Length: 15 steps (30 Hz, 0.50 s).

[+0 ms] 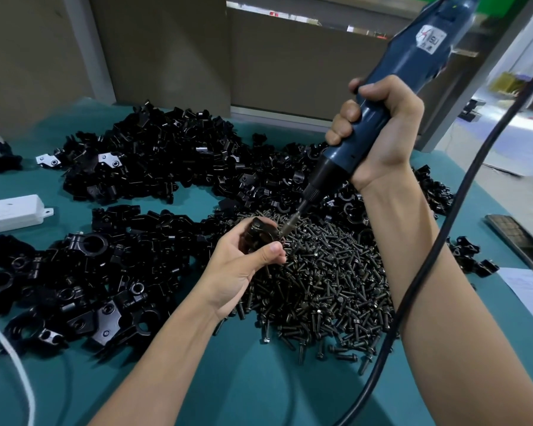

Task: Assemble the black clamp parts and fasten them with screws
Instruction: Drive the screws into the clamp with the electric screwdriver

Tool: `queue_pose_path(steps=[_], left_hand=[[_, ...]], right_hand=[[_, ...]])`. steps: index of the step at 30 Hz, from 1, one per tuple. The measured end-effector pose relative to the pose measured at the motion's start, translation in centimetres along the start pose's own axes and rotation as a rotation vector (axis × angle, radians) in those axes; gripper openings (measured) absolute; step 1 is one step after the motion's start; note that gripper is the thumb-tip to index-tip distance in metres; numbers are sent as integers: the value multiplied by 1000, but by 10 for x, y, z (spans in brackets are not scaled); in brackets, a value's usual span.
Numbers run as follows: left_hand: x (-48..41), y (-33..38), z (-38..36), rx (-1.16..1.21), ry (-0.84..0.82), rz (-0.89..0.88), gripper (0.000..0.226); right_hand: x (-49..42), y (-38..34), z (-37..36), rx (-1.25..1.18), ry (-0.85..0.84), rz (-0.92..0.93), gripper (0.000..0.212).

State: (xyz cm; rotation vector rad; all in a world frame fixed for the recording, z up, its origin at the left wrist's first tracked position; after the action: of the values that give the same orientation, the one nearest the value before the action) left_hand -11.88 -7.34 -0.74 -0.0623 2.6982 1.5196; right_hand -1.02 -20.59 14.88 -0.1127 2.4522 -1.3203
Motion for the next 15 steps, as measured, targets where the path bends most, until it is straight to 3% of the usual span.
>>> queue_pose_path(steps=[4, 15], left_hand=[[1, 2, 0, -42, -7, -37, 28], [0, 1, 0, -99, 12, -62, 35]], right_hand=[[-1, 1, 0, -4, 1, 6, 2], [-3, 2, 0, 14, 18, -2, 6]])
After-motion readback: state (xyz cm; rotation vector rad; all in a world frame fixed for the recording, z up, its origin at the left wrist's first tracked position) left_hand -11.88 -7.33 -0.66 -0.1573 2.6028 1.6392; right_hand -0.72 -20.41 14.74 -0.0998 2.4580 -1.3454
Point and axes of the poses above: each hand's wrist, its own x-axis away from the middle knuckle, its own z-axis out of the back of the hand, y = z × x, the point moved 1 cm from there along -x, towards the middle knuckle
